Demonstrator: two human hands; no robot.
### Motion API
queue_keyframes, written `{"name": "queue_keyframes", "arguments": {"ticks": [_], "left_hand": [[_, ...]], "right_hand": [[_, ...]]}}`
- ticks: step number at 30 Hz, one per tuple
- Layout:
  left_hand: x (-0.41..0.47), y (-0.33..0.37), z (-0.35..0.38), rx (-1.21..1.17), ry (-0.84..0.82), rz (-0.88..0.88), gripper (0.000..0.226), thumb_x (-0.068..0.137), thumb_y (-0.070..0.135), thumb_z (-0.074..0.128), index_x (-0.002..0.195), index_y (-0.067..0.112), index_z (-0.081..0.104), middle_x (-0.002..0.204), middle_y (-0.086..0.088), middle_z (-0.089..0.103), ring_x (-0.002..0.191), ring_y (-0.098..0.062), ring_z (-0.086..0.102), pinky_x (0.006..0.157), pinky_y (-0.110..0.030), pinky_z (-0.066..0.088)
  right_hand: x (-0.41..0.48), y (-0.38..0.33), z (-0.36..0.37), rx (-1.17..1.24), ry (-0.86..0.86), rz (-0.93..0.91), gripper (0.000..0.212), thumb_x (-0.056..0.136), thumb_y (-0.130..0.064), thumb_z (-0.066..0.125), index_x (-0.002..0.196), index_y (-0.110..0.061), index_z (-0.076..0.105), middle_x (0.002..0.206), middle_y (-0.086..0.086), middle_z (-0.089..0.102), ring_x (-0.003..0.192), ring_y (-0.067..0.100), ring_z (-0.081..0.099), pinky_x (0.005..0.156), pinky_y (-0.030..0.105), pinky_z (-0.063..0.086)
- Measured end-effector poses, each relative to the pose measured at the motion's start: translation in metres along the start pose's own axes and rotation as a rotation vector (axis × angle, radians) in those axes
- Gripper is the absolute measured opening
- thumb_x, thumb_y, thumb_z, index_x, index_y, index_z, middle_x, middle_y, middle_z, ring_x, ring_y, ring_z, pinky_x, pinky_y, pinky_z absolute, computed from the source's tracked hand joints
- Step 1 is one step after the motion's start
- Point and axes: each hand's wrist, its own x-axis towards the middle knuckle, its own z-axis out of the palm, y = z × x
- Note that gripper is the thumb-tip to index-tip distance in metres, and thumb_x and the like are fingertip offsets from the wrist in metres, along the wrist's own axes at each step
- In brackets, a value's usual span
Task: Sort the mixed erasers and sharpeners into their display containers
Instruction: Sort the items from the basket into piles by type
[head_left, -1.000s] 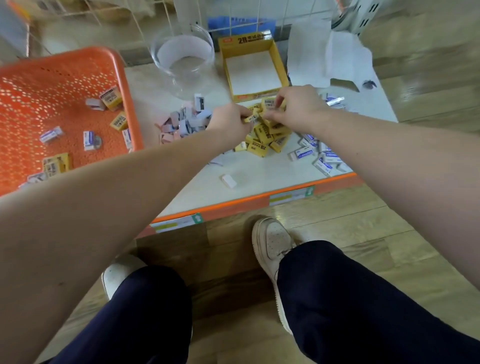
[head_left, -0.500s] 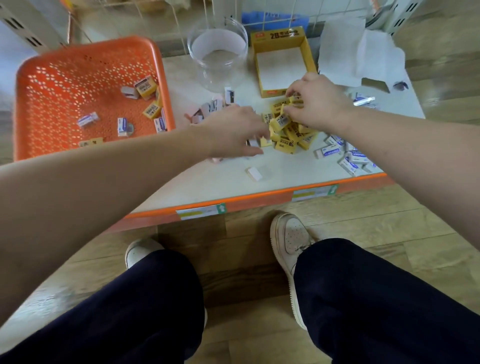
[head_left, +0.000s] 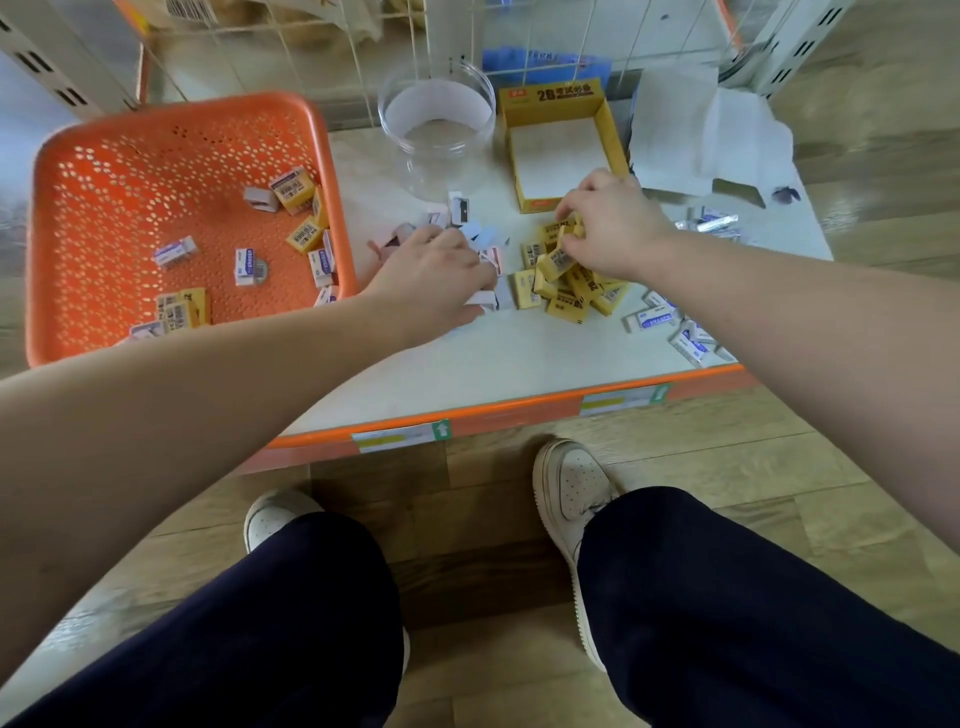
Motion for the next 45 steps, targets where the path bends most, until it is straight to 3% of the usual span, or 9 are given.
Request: {"name": "queue_keyframes", "arguments": {"ticks": [3,5,13,18,22,28,33,38,45], "left_hand": [[0.005,-0.005,-0.002,-0.156,0.037,-0.154,0.036,0.09,0.04,0.055,0.121,0.021,0.053,0.117,-0.002,0.057,0.115,-0.025,0.043,0.1,-0.036,0.028],[0.007,-0.005,-0.003,-0.211,0.033,-0.192,0.04,0.088,0.04,0.059,0.123,0.02,0.052,0.12,-0.003,0.055,0.115,-0.026,0.043,0.099,-0.036,0.029],[0.003,0.0,-0.002,-0.309,0.042,-0.218,0.046,0.086,0.039,0.062,0.126,0.021,0.05,0.124,-0.004,0.047,0.116,-0.027,0.038,0.099,-0.04,0.031],[-0.003,-0.001,0.003,-0.312,0.051,-0.191,0.05,0.085,0.042,0.064,0.127,0.02,0.05,0.122,-0.003,0.046,0.115,-0.026,0.038,0.101,-0.042,0.032],[-0.002,-0.002,0.005,-0.321,0.074,-0.179,0.052,0.083,0.044,0.065,0.127,0.02,0.05,0.122,-0.003,0.046,0.114,-0.026,0.039,0.1,-0.041,0.033],[0.006,0.003,0.0,-0.356,0.133,-0.194,0.052,0.083,0.043,0.064,0.127,0.019,0.05,0.126,-0.004,0.046,0.118,-0.028,0.038,0.1,-0.039,0.032],[0.007,0.003,-0.001,-0.348,0.146,-0.171,0.052,0.084,0.045,0.063,0.127,0.02,0.049,0.13,-0.004,0.043,0.123,-0.027,0.034,0.103,-0.037,0.027],[0.0,-0.012,-0.013,-0.4,0.213,-0.216,0.049,0.085,0.043,0.061,0.127,0.02,0.05,0.132,-0.004,0.043,0.124,-0.024,0.034,0.104,-0.037,0.027],[-0.028,-0.068,-0.034,-0.591,0.586,-0.661,0.034,0.09,0.026,0.049,0.121,0.011,0.052,0.127,-0.009,0.048,0.123,-0.025,0.037,0.106,-0.03,0.022]], "right_hand": [[-0.005,0.013,0.007,0.022,-0.132,0.1,0.054,0.088,-0.037,0.055,0.139,-0.029,0.038,0.144,0.007,0.026,0.129,0.039,0.028,0.104,0.052,0.033],[-0.009,0.02,0.009,0.052,-0.171,0.075,0.062,0.086,-0.033,0.059,0.142,-0.027,0.033,0.148,0.008,0.02,0.129,0.041,0.031,0.107,0.046,0.032],[-0.021,0.028,0.004,0.21,-0.089,-0.084,0.041,0.08,-0.017,0.066,0.121,-0.02,0.059,0.126,0.004,0.046,0.115,0.018,0.048,0.091,0.022,0.035],[-0.025,0.029,0.0,0.261,-0.12,-0.13,0.034,0.08,-0.024,0.068,0.114,-0.028,0.064,0.11,-0.003,0.053,0.097,0.01,0.051,0.087,0.024,0.039],[-0.023,0.03,-0.003,0.364,-0.026,-0.062,0.039,0.081,-0.011,0.057,0.117,-0.027,0.063,0.1,-0.004,0.057,0.072,0.002,0.045,0.075,0.022,0.04],[-0.014,0.027,0.0,0.252,0.013,0.021,0.049,0.081,-0.002,0.05,0.125,-0.024,0.057,0.131,0.003,0.043,0.121,0.022,0.04,0.099,0.031,0.038],[-0.016,0.019,0.002,0.185,-0.11,-0.11,0.03,0.081,-0.012,0.058,0.109,-0.021,0.067,0.114,0.004,0.054,0.106,0.021,0.053,0.089,0.026,0.041],[-0.014,0.012,-0.009,0.207,0.017,-0.087,0.03,0.082,-0.011,0.052,0.105,-0.02,0.068,0.101,0.0,0.056,0.097,0.018,0.054,0.083,0.025,0.043],[0.006,-0.057,-0.016,0.253,0.23,-0.196,0.026,0.088,-0.013,0.049,0.109,-0.016,0.065,0.114,0.004,0.055,0.106,0.018,0.051,0.087,0.027,0.04]]}}
